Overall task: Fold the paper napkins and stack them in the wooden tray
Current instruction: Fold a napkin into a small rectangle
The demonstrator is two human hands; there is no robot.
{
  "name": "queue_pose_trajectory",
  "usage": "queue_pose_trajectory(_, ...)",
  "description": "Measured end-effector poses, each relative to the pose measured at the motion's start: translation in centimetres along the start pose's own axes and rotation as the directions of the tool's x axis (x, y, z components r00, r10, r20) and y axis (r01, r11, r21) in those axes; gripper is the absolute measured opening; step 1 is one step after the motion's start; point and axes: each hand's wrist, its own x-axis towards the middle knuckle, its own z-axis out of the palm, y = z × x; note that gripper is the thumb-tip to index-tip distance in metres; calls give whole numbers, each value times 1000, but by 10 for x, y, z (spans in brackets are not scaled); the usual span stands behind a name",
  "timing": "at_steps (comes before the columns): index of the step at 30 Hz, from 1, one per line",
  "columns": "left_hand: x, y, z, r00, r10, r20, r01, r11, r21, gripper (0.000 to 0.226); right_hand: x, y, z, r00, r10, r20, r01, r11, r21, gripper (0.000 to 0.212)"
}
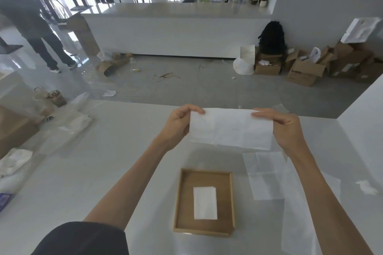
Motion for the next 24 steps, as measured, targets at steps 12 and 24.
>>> queue_pose_trajectory(12, 5, 7, 3, 1000, 30, 1, -30, 999, 42, 48, 9, -10, -8, 980, 194, -45, -180, 960, 215, 47)
queue_pose_trajectory(24, 0, 6, -14, 1000, 15, -22, -13, 996, 90, 31, 10, -4, 1, 956, 284, 76, -292, 946, 142, 18)
